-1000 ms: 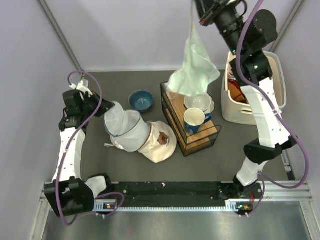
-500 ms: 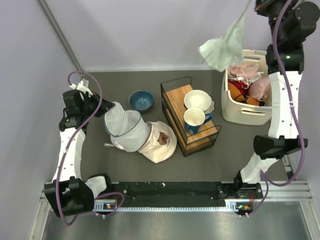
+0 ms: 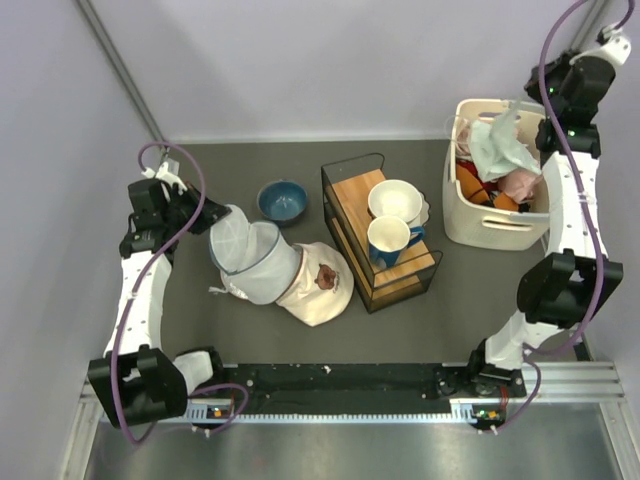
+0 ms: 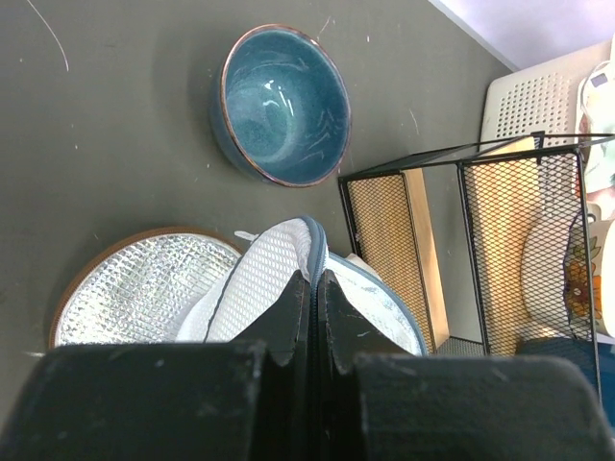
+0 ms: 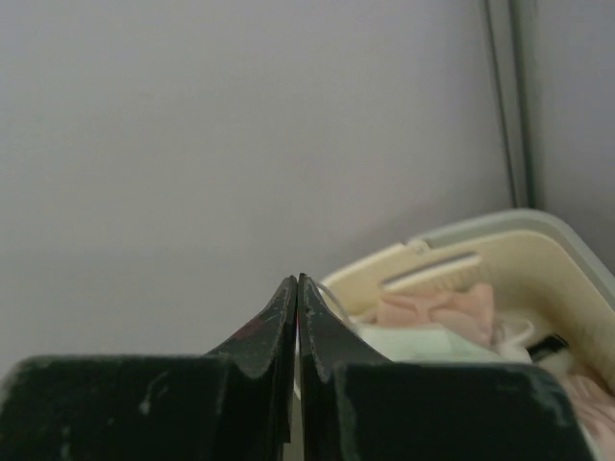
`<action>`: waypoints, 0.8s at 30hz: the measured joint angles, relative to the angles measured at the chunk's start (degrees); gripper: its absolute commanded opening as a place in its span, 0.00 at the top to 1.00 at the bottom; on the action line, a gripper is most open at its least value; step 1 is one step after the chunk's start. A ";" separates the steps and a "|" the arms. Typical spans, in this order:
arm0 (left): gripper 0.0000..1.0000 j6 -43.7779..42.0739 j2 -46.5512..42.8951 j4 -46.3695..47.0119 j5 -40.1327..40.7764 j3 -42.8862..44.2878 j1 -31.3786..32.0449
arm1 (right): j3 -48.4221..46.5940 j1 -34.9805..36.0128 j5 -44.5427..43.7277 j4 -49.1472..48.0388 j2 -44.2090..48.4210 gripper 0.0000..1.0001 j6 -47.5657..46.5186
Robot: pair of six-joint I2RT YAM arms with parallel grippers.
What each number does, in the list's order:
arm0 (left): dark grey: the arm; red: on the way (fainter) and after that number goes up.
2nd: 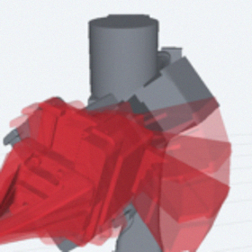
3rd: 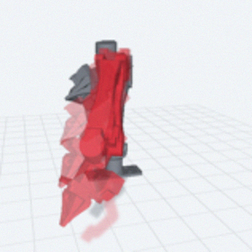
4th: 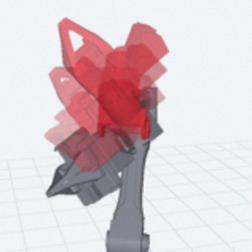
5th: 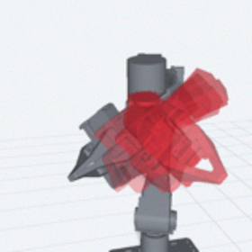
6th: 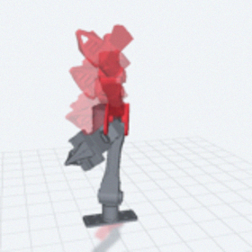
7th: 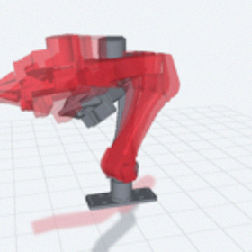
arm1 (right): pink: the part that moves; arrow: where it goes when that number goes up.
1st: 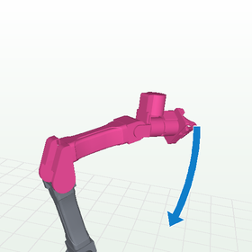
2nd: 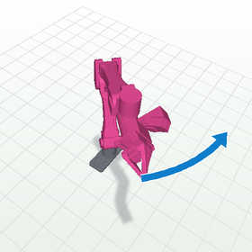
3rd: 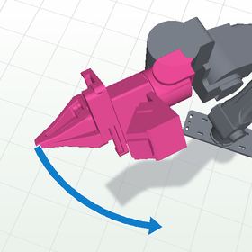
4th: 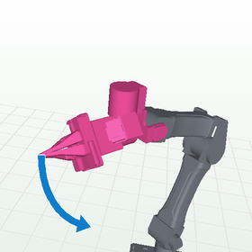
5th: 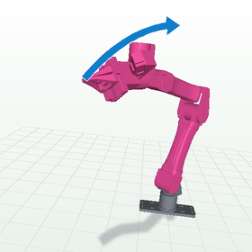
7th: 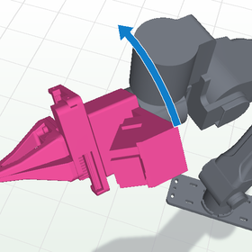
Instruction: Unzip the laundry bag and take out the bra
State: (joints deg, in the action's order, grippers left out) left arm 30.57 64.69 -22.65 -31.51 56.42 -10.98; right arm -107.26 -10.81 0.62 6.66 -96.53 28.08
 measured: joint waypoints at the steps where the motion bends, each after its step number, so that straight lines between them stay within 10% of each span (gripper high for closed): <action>1: 1.00 0.02 0.24 0.02 0.00 0.02 0.00 | 2.32 -0.39 -1.01 0.15 0.26 1.00 -0.22; 24: 1.00 0.79 1.29 0.00 -0.20 0.02 0.00 | 17.64 -5.86 -12.96 0.13 6.34 1.00 1.75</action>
State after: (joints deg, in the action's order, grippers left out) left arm 31.35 65.98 -22.65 -31.70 56.45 -10.98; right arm -89.62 -16.67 -12.34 6.79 -90.19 29.82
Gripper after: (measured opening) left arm 0.036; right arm 0.003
